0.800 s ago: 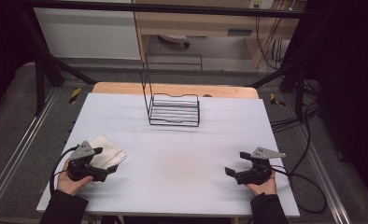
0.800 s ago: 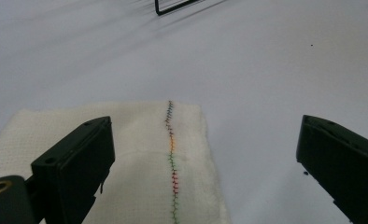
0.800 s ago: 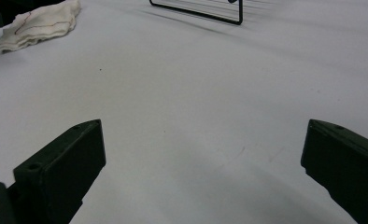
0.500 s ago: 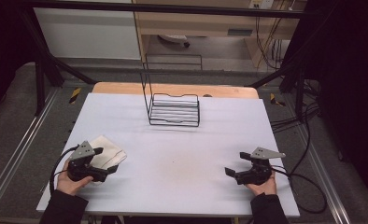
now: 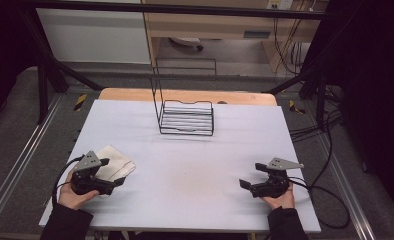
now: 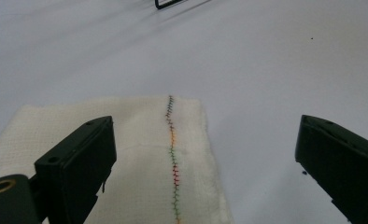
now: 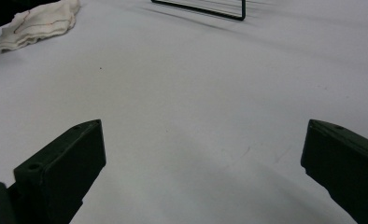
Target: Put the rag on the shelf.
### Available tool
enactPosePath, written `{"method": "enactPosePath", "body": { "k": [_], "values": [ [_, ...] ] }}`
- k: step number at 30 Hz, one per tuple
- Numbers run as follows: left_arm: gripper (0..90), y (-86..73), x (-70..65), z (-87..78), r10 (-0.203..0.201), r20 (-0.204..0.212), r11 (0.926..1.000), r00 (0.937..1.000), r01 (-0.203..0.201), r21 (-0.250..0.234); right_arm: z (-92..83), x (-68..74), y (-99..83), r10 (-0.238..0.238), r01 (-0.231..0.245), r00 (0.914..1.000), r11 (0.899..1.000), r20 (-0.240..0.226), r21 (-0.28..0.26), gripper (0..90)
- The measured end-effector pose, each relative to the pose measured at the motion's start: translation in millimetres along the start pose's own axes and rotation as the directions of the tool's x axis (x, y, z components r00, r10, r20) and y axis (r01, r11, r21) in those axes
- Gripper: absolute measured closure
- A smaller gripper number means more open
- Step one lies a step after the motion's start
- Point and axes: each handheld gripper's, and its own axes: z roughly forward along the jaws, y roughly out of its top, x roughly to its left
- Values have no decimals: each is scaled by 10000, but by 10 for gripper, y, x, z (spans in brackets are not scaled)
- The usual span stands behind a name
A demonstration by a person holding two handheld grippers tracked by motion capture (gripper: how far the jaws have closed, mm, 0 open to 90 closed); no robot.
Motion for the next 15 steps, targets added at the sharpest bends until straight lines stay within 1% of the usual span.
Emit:
{"method": "enactPosePath", "body": {
  "k": [3,8,10,12,13,15],
  "values": [
    [53,10,9,-20,-6,18,10000,10000,6,-6,13,6,0,9,-9,10000,10000,-7,8,4],
    [56,35,41,-61,-68,-119,9999,9999,69,76,16,10,2,-36,36,10000,10000,27,76,4],
    [58,49,65,-77,-80,-187,9999,9998,83,151,20,10,1,-36,36,10000,10000,19,83,4],
    [58,78,110,-97,-163,-340,9995,9993,172,267,19,11,1,-37,37,10000,10000,33,88,4],
    [58,78,110,-97,-163,-340,9995,9993,172,267,17,11,1,-36,36,10000,10000,49,82,4],
    [59,98,154,-110,-265,-436,9988,9987,283,395,15,10,2,-40,39,10000,10000,68,74,4]
  ]
}}
